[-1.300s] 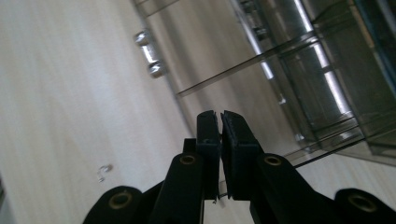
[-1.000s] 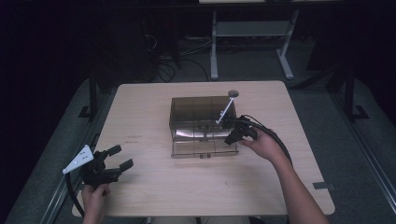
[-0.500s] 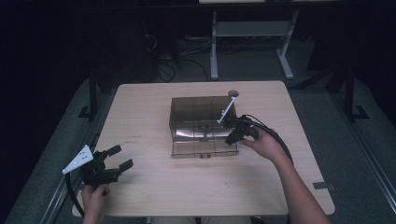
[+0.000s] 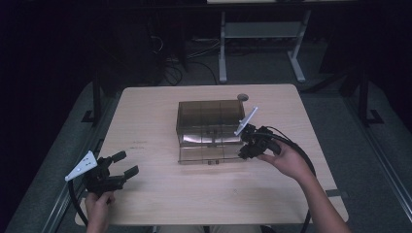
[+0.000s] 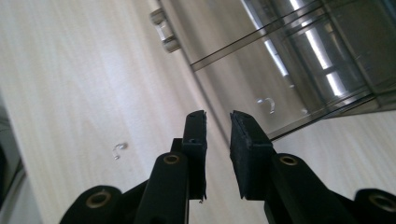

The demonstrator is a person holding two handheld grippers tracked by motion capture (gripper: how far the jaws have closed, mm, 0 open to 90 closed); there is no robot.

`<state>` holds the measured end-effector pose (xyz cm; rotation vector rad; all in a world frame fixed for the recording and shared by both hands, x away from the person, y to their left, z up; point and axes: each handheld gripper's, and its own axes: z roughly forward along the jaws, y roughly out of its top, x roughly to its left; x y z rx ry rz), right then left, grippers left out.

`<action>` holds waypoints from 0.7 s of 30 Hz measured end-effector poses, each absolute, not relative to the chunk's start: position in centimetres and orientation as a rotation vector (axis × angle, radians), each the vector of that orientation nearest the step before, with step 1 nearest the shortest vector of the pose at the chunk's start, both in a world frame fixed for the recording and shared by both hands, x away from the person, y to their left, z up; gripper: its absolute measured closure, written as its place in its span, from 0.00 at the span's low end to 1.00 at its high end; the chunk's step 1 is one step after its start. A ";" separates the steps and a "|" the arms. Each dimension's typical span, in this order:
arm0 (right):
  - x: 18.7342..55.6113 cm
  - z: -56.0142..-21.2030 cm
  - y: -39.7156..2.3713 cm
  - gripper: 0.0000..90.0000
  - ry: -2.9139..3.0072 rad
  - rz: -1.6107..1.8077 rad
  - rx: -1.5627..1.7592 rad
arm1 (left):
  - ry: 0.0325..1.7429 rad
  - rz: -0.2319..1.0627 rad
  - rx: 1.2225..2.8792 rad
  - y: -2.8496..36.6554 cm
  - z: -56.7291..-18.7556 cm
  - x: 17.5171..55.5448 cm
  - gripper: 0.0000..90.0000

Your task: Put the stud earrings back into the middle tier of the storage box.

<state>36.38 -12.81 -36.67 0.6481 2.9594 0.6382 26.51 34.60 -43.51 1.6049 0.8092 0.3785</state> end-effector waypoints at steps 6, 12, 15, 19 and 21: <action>34.3 -36.9 -12.9 0.81 2.970 0.653 0.596 | 0.816 0.377 1.603 34.6 -43.5 26.5 0.14; 33.0 -38.1 -12.5 0.80 3.003 0.634 0.562 | 0.811 0.379 1.606 34.6 -43.5 26.4 0.14; 32.6 -38.6 -12.3 0.79 3.022 0.629 0.552 | 0.814 0.379 1.603 34.7 -43.5 26.5 0.14; 32.0 -39.3 -12.0 0.78 3.039 0.625 0.532 | 0.811 0.382 1.605 34.7 -43.5 26.5 0.14; 31.7 -39.6 -11.8 0.78 3.047 0.624 0.517 | 0.815 0.379 1.606 34.6 -43.5 26.5 0.14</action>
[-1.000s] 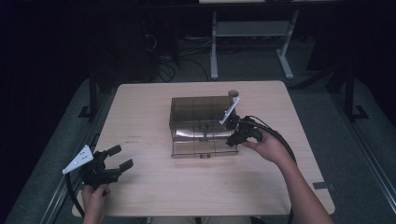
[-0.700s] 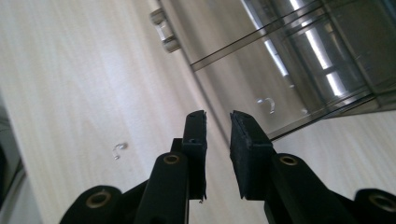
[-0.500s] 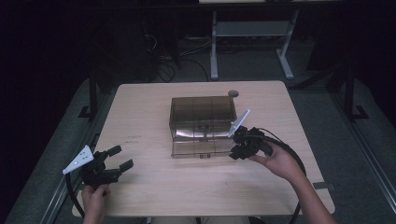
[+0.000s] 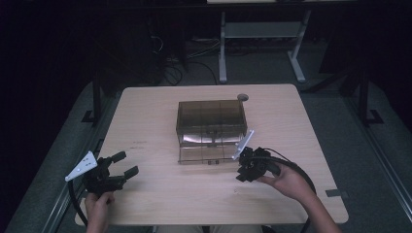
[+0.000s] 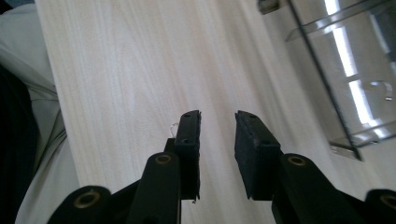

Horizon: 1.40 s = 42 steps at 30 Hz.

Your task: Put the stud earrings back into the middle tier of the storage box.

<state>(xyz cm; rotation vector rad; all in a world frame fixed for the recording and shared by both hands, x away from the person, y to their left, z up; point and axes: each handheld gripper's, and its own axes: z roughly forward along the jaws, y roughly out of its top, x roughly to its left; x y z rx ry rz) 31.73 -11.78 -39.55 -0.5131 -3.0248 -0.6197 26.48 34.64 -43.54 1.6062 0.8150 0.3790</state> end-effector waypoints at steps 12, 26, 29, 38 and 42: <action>30.9 -41.5 -9.9 0.79 -3.038 -0.514 -0.416 | 0.813 0.379 1.603 34.7 -43.5 26.5 0.14; 30.8 -42.6 -8.8 0.82 -3.044 -0.430 -0.364 | 0.811 0.376 1.595 34.7 -43.5 26.5 0.14; 30.8 -42.8 -8.7 0.83 -3.040 -0.424 -0.360 | 0.817 0.374 1.603 34.6 -43.5 26.5 0.14; 30.7 -43.4 -8.3 0.86 -3.053 -0.376 -0.334 | 0.817 0.376 1.594 34.7 -43.5 26.5 0.14; 30.7 -43.6 -8.1 0.87 -3.056 -0.361 -0.322 | 0.814 0.378 1.594 34.7 -43.5 26.6 0.14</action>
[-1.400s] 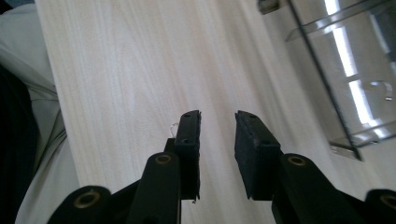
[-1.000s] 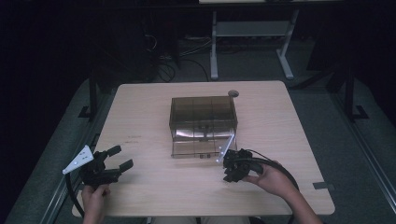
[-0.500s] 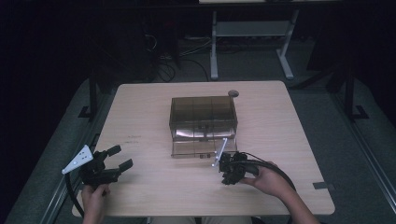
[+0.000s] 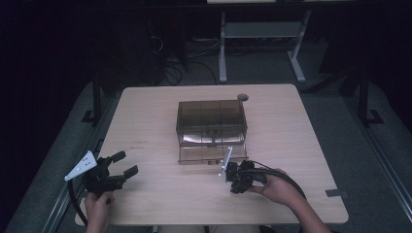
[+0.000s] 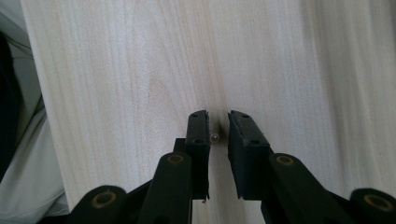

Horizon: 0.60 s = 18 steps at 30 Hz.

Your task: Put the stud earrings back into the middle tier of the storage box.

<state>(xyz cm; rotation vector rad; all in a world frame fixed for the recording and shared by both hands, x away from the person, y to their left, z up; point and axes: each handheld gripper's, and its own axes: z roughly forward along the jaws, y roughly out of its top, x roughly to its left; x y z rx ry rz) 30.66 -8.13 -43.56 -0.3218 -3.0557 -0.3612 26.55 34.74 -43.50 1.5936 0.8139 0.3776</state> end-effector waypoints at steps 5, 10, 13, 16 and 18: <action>30.6 -43.7 -7.9 0.89 -3.069 -0.336 -0.304 | 0.818 0.378 1.595 34.7 -43.5 26.5 0.14; 30.5 -43.8 -7.9 0.93 -3.070 -0.328 -0.305 | 0.815 0.378 1.594 34.8 -43.5 26.5 0.14; 30.6 -43.8 -8.0 0.94 -3.058 -0.337 -0.325 | 0.818 0.376 1.594 34.7 -43.5 26.5 0.14; 30.6 -43.8 -8.2 0.94 -3.055 -0.341 -0.332 | 0.815 0.378 1.594 34.7 -43.5 26.5 0.14; 30.6 -43.8 -8.2 0.94 -3.055 -0.347 -0.335 | 0.816 0.379 1.594 34.7 -43.5 26.5 0.14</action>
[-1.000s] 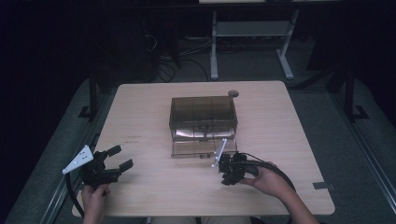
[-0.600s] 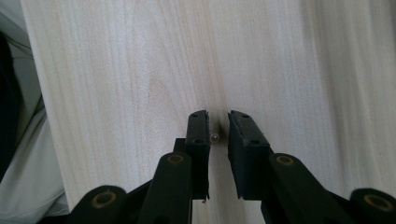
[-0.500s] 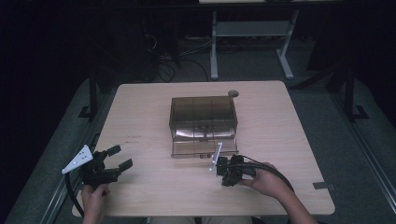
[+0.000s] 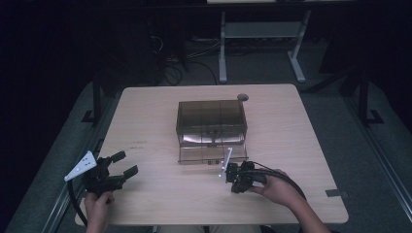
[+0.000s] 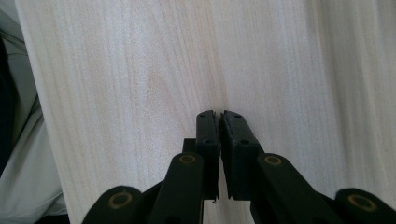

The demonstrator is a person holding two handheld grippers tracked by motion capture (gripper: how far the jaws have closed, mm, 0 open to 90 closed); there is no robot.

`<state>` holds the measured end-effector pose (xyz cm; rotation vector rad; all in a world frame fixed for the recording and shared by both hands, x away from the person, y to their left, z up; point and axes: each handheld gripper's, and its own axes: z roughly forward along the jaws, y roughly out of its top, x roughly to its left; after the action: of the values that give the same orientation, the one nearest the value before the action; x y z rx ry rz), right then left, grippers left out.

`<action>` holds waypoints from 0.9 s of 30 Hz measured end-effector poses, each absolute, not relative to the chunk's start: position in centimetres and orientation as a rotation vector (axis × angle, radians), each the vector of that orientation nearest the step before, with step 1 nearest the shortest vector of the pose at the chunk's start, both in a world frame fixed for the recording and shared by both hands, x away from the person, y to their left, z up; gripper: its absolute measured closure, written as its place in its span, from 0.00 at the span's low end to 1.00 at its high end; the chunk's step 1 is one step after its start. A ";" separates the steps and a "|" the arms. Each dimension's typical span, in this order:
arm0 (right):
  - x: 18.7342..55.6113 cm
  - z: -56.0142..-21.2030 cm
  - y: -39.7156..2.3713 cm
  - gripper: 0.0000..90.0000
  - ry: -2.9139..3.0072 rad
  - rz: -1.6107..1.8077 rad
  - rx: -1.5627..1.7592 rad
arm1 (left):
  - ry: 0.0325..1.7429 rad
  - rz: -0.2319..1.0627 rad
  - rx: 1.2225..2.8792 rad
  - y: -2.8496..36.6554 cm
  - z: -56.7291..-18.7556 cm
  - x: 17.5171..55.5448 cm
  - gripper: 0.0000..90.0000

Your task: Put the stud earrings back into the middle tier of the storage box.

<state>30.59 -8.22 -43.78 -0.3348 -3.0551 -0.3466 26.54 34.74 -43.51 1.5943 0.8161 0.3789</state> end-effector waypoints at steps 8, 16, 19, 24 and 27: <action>30.7 -43.4 -8.7 0.94 -3.042 -0.403 -0.360 | 0.816 0.379 1.594 34.7 -43.5 26.5 0.14; 31.2 -42.2 -9.5 0.94 -3.034 -0.491 -0.393 | 0.816 0.374 1.594 34.7 -43.5 26.5 0.14; 31.6 -41.5 -9.7 0.94 -3.035 -0.520 -0.409 | 0.815 0.376 1.595 34.7 -43.5 26.5 0.14; 32.1 -40.8 -10.1 0.94 -3.035 -0.550 -0.431 | 0.817 0.375 1.596 34.7 -43.5 26.6 0.14; 32.4 -40.7 -10.2 0.94 -3.035 -0.553 -0.440 | 0.815 0.374 1.593 34.7 -43.5 26.5 0.14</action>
<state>32.38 -10.15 -40.70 -0.4403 -3.0349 -0.5530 26.52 34.67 -43.50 1.5926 0.8148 0.3740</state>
